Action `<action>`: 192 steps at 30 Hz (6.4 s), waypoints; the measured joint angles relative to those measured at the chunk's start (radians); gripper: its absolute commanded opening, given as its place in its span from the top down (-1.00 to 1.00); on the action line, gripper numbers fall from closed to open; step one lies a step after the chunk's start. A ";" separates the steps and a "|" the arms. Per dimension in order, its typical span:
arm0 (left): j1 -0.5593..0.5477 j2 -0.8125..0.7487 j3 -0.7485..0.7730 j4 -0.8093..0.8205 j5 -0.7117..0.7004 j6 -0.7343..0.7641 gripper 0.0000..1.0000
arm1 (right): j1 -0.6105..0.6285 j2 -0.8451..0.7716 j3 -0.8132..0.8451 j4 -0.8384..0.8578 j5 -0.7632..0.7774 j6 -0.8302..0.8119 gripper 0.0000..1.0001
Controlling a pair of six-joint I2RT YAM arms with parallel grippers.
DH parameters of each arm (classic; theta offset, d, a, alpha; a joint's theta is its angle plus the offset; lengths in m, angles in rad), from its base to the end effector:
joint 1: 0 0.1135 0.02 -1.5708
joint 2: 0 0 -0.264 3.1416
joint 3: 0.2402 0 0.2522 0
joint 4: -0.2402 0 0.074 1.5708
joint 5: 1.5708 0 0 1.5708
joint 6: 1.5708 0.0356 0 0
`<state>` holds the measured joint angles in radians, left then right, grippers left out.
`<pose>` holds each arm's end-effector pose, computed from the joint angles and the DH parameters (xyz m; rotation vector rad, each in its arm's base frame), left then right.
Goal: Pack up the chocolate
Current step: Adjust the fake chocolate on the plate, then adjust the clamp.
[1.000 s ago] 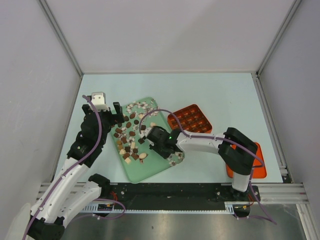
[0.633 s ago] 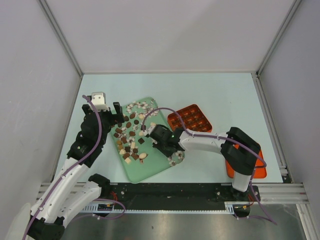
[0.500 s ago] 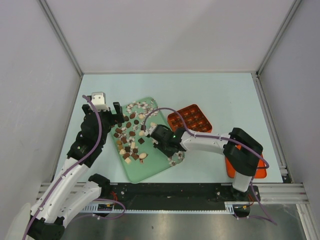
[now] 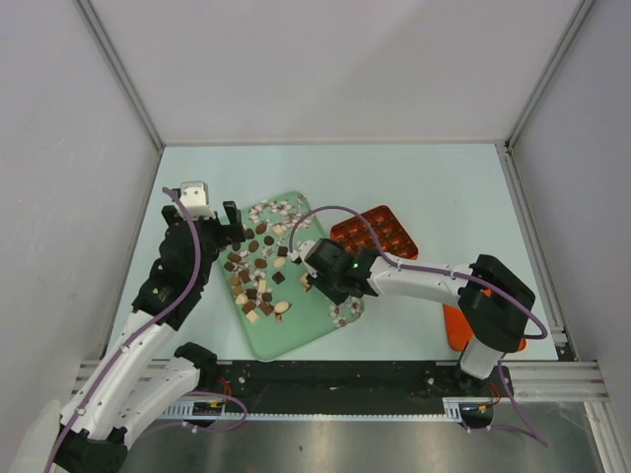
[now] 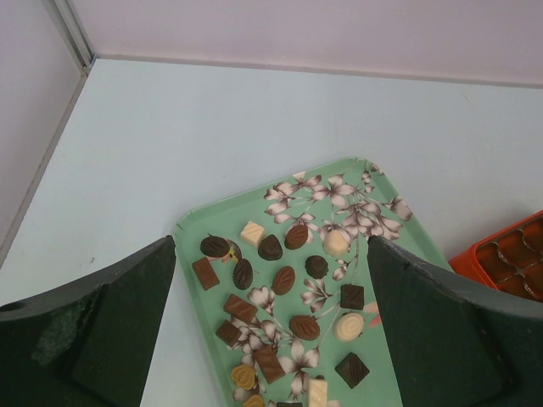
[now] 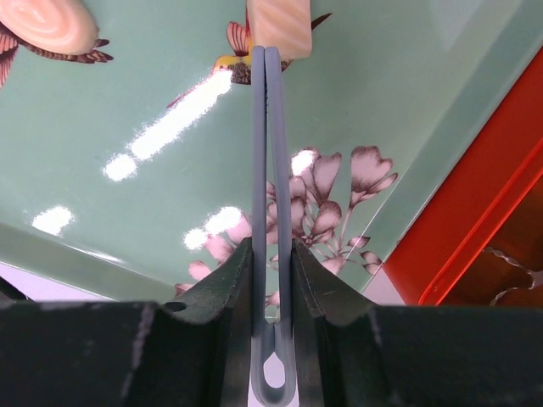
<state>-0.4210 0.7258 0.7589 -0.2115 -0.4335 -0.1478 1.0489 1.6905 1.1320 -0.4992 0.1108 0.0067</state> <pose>0.1613 -0.0558 0.3379 -0.0787 1.7309 -0.0394 0.1753 0.2969 0.2014 -1.2786 2.3045 0.2219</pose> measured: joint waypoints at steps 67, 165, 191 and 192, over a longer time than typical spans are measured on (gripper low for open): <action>0.000 0.000 0.000 0.000 0.000 0.000 -0.99 | -0.077 0.073 -0.034 0.131 -0.105 -0.105 0.09; -0.259 0.259 -0.309 0.820 0.502 -0.835 1.00 | -0.438 -0.638 -0.608 0.957 -0.495 0.748 -1.00; -0.254 0.381 -0.316 1.226 0.623 -0.863 0.83 | -0.437 -0.446 -0.631 1.449 -0.718 1.057 0.52; -0.253 0.381 -0.317 1.226 0.623 -0.861 0.71 | -0.435 -0.450 -0.631 1.450 -0.723 1.051 0.57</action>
<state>-0.6735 1.1072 0.4416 1.0149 0.1890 -1.0088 0.6136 1.2407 0.5014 0.9512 -0.6121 1.0580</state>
